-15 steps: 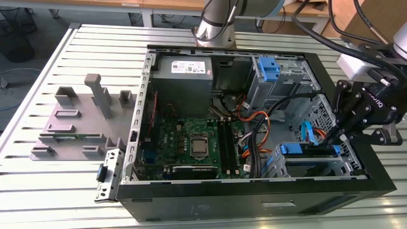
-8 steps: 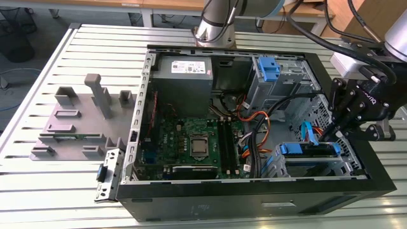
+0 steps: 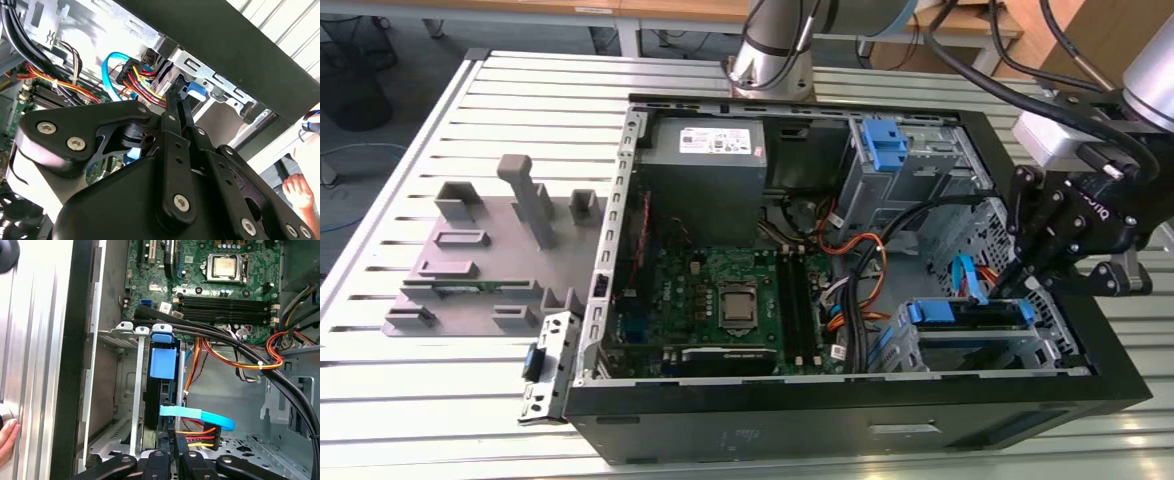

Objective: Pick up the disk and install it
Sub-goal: 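Insert the first disk wire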

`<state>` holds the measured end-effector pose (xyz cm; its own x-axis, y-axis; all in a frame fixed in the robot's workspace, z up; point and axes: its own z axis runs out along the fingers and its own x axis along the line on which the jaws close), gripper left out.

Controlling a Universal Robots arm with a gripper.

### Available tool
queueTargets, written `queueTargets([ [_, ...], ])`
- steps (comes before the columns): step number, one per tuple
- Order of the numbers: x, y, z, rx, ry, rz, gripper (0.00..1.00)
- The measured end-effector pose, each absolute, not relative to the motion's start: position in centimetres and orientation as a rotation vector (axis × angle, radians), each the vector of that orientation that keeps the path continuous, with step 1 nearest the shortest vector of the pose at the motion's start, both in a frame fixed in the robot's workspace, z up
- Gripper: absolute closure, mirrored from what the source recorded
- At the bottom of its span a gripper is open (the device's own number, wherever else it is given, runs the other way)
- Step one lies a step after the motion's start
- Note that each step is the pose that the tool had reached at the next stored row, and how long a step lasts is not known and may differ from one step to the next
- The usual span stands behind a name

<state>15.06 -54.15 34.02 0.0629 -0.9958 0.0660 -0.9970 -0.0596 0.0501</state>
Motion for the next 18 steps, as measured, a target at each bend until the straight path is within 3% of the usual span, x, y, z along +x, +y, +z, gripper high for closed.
queueTargets([
  [18,14.71,-54.35,33.75,2.235,-2.089,0.023,0.84],
])
